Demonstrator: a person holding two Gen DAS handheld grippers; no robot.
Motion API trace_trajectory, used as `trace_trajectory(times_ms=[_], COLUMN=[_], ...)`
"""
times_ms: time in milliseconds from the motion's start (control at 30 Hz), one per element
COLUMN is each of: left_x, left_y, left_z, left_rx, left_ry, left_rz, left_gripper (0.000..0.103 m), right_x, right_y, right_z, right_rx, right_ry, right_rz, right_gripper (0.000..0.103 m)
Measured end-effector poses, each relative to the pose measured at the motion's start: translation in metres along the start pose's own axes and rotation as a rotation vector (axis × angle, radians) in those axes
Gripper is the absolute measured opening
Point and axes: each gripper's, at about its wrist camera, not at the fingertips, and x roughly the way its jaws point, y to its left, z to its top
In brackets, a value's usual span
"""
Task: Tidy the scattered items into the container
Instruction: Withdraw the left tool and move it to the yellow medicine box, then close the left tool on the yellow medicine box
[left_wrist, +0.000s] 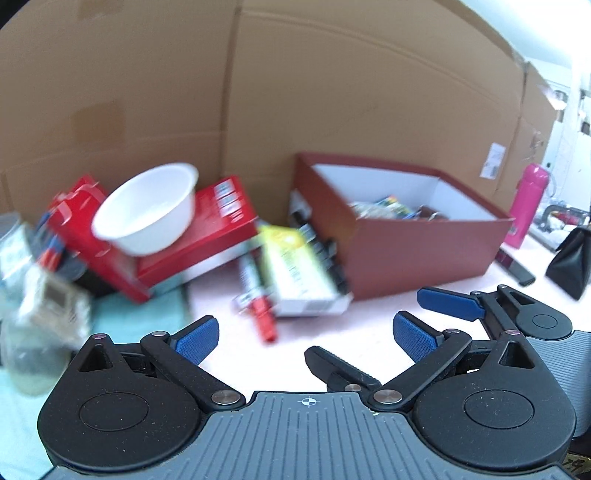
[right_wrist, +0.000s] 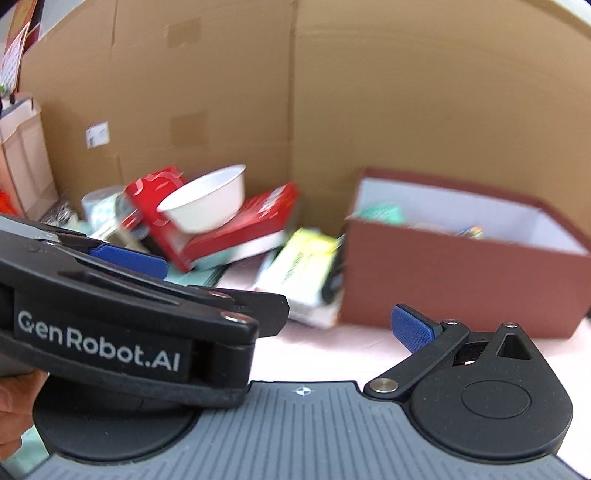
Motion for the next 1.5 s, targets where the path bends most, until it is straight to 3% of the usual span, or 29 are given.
trace_trajectory(times_ms=[233,467,600,733,867,967,1100,1200,1367,1433,1500], left_x=[0.009,0.023,0.037,0.051,0.064,0.072,0.084,0.092,0.103,0.102,0.099], left_y=[0.037,0.044,0.039,0.035,0.033,0.032,0.030,0.029,0.029,0.028,0.027], left_z=[-0.012,0.004,0.016,0.025,0.030,0.032,0.033,0.034,0.036,0.035,0.033], left_rx=[-0.042,-0.045,-0.040,-0.043,-0.063,-0.074,-0.064,-0.074,-0.073,-0.062,-0.053], left_ry=[0.041,0.009,0.017,0.042,0.057,0.066,0.111,0.121,0.149,0.149,0.156], left_rz=[-0.018,-0.100,-0.146,-0.199,-0.209,-0.208,-0.231,-0.209,-0.209,-0.201,-0.202], left_gripper=[0.103,0.100,0.091,0.078,0.078,0.081,0.066,0.070,0.066,0.052,0.044], right_x=[0.025,0.038,0.048,0.057,0.065,0.069,0.072,0.075,0.081,0.081,0.079], right_y=[0.024,0.000,-0.008,-0.015,-0.021,-0.024,-0.029,-0.032,-0.036,-0.034,-0.030], right_z=[-0.005,0.006,0.010,0.012,0.014,0.014,0.014,0.014,0.016,0.016,0.015], right_rx=[-0.036,0.071,0.087,0.109,0.111,0.105,0.124,0.130,0.137,0.127,0.095], right_ry=[0.057,0.051,0.059,0.070,0.083,0.080,0.097,0.104,0.121,0.120,0.120], right_rz=[-0.040,-0.121,-0.141,-0.115,-0.072,-0.059,-0.015,0.007,0.035,0.027,0.009], right_gripper=[0.103,0.103,0.099,0.092,0.082,0.082,0.070,0.070,0.069,0.066,0.059])
